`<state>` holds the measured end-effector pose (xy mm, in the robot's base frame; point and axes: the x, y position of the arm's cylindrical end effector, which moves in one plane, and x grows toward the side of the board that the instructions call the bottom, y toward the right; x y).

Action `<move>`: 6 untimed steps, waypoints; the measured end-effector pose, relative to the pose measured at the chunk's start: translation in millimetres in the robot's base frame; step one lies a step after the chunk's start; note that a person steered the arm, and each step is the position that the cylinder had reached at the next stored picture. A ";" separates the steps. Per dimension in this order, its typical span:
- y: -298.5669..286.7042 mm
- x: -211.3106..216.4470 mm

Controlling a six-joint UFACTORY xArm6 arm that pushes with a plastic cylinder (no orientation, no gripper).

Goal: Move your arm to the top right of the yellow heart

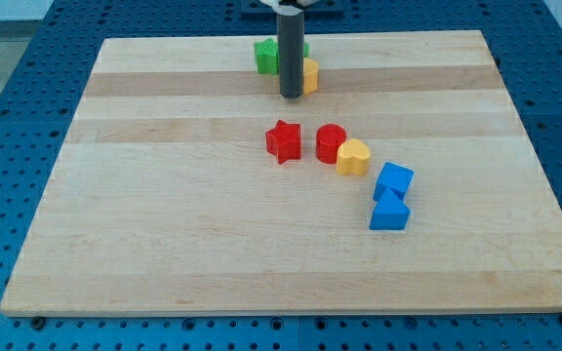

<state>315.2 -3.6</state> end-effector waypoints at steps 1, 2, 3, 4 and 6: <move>0.0 -14.6; 0.0 -18.0; 0.4 1.1; 25.8 13.7; 76.4 45.9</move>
